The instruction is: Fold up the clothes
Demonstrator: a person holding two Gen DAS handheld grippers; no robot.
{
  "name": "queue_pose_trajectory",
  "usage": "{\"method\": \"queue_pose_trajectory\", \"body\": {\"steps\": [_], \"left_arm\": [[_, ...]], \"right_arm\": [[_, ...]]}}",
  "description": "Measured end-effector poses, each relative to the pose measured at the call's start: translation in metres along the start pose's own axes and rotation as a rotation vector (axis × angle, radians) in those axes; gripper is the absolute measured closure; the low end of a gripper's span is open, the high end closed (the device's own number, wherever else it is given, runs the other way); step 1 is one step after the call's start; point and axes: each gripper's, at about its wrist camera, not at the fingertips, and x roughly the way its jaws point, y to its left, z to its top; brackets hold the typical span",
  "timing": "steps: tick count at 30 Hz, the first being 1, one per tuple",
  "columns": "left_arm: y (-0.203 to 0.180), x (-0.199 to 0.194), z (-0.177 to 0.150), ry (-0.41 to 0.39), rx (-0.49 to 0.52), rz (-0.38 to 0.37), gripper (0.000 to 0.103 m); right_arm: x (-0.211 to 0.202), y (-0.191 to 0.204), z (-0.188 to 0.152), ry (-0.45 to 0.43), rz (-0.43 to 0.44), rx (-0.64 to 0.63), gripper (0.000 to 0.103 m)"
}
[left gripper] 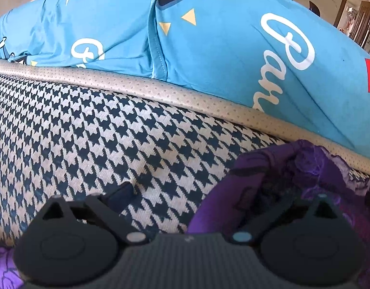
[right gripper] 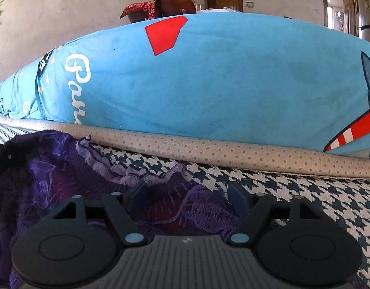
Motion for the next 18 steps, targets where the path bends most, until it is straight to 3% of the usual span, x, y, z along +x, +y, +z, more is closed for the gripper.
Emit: {"method": "queue_pose_trajectory", "body": {"steps": [1, 4, 5, 9, 14, 16, 18], "left_arm": [[-0.001, 0.000, 0.000, -0.001, 0.003, 0.000, 0.004], [-0.006, -0.003, 0.000, -0.013, 0.019, 0.000, 0.004], [-0.008, -0.005, -0.001, -0.019, 0.025, 0.000, 0.004], [-0.017, -0.014, 0.001, -0.050, 0.037, -0.016, 0.004], [-0.027, -0.021, 0.003, -0.071, 0.054, -0.044, 0.000], [-0.030, -0.015, 0.002, -0.059, 0.073, -0.010, 0.000], [-0.030, -0.009, 0.000, -0.043, 0.085, 0.020, 0.000]], "right_arm": [[-0.001, 0.001, 0.000, -0.004, 0.009, -0.005, 0.055], [-0.002, 0.003, 0.000, -0.008, 0.046, -0.013, 0.083], [-0.003, 0.003, 0.000, -0.012, 0.043, -0.015, 0.086], [-0.006, 0.004, 0.002, -0.064, -0.011, 0.004, 0.091], [-0.018, -0.002, 0.016, -0.230, -0.142, 0.115, 0.091], [-0.010, 0.004, 0.015, -0.232, -0.191, 0.093, 0.091], [0.008, 0.008, 0.010, -0.162, -0.233, 0.089, 0.091]]}}
